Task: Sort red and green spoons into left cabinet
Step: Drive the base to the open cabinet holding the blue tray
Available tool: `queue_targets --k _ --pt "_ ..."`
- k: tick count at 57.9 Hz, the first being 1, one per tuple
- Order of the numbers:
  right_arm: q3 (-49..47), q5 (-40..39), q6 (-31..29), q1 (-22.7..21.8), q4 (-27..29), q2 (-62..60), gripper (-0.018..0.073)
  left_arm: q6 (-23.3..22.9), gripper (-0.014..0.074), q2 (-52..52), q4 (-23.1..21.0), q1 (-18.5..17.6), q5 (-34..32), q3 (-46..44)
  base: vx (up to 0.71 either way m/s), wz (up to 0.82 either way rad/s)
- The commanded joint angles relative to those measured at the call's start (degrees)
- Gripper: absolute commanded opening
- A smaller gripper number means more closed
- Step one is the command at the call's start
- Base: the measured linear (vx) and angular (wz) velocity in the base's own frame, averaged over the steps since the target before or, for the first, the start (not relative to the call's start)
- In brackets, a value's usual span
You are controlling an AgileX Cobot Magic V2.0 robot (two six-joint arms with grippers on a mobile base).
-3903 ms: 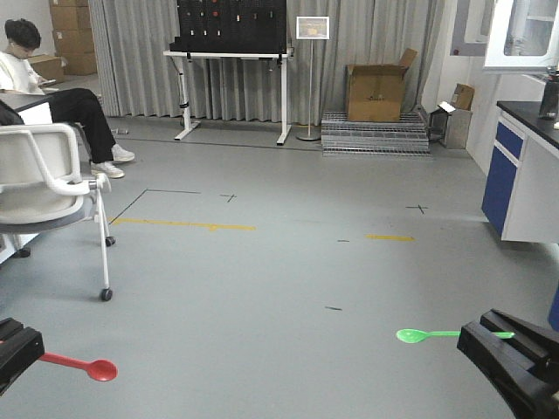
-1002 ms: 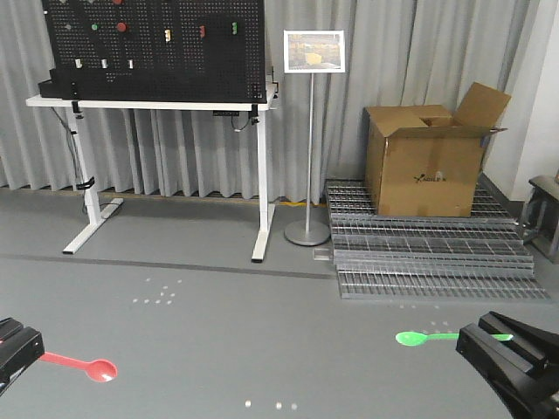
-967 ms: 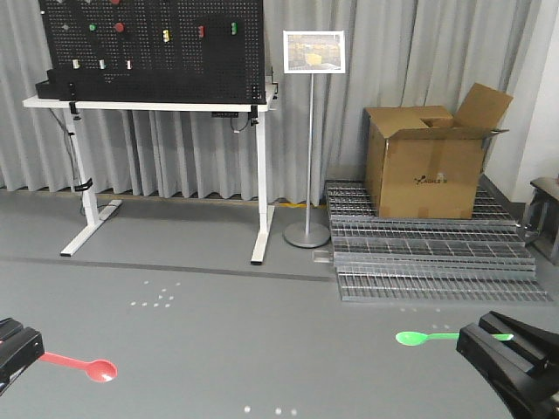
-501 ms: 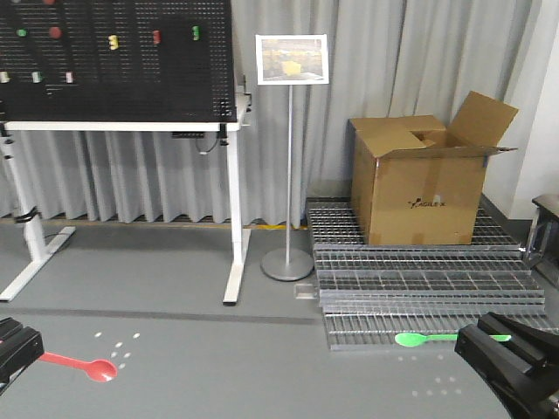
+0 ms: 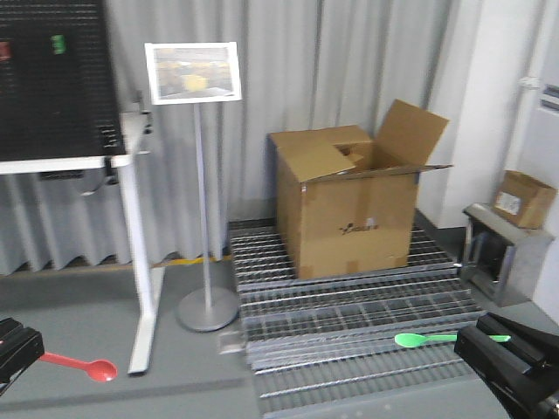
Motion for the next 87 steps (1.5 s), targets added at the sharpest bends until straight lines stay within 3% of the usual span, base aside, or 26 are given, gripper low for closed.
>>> queue_targets --k 1,87 --pt "-2.05 -4.82 -0.68 0.15 -0.58 -0.38 -0.0001 -0.27 0.0 -0.07 -0.05 -0.24 -4.33 -2.07 0.56 -0.46" --pt "-2.05 -4.73 -0.68 0.15 -0.58 -0.38 -0.0001 -0.27 0.0 -0.07 -0.05 -0.24 -4.29 -2.07 0.47 -0.58"
